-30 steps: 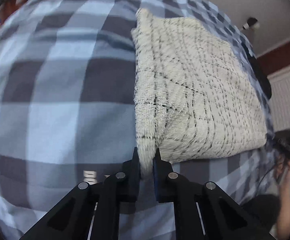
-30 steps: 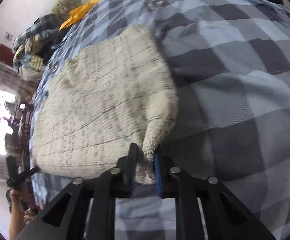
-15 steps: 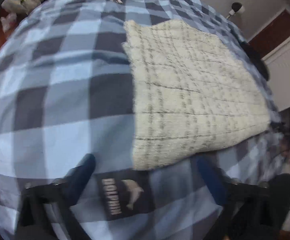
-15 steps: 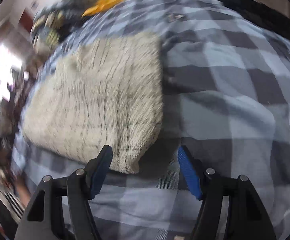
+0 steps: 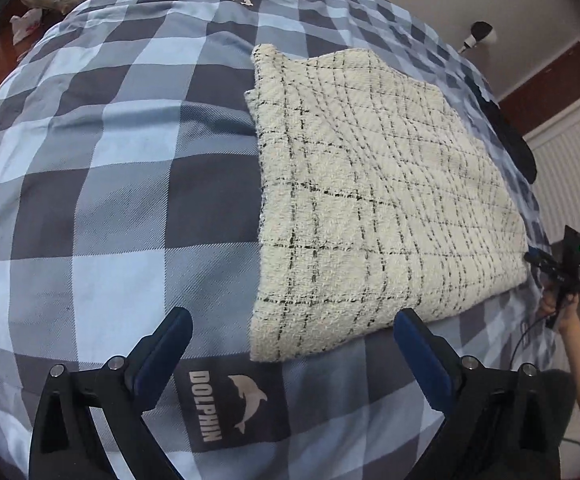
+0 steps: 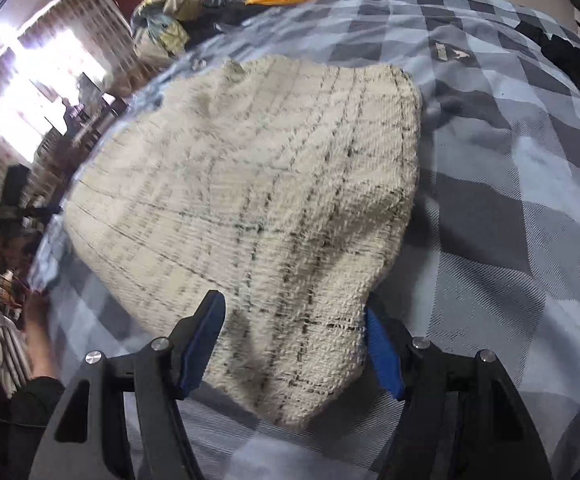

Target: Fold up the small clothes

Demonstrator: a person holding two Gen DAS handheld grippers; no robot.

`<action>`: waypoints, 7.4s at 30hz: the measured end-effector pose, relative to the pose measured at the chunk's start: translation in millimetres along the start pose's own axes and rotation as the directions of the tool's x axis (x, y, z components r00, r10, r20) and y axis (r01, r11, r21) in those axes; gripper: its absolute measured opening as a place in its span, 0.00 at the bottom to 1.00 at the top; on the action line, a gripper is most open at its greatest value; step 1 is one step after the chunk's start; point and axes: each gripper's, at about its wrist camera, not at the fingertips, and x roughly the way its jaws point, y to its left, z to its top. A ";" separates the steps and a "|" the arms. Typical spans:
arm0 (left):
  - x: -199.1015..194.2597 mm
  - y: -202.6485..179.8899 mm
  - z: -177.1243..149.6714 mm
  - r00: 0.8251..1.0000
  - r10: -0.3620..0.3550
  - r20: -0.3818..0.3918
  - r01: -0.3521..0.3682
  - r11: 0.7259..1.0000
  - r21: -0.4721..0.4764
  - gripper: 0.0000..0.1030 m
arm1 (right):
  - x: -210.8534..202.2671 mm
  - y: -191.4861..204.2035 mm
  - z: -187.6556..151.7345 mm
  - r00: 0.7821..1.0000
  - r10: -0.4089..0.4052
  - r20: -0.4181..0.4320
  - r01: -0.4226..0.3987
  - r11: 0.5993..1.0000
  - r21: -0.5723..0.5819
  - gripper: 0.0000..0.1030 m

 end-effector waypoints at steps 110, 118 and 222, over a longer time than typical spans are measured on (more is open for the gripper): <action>93.3 -52.9 39.3 0.973 0.219 0.070 -0.217 0.976 -0.032 1.00 | -32.8 41.4 65.2 0.921 -0.387 -0.040 0.378 0.868 0.323 0.67; 97.4 -63.2 40.7 0.971 0.232 0.050 -0.231 0.973 -0.010 1.00 | 19.6 -40.4 123.1 0.825 -0.524 -0.211 0.563 0.795 0.227 0.76; 58.8 -86.9 112.6 0.972 0.196 0.131 -0.191 0.980 -0.051 1.00 | 0.0 143.9 166.9 0.986 -0.165 -0.005 0.159 0.941 0.298 0.82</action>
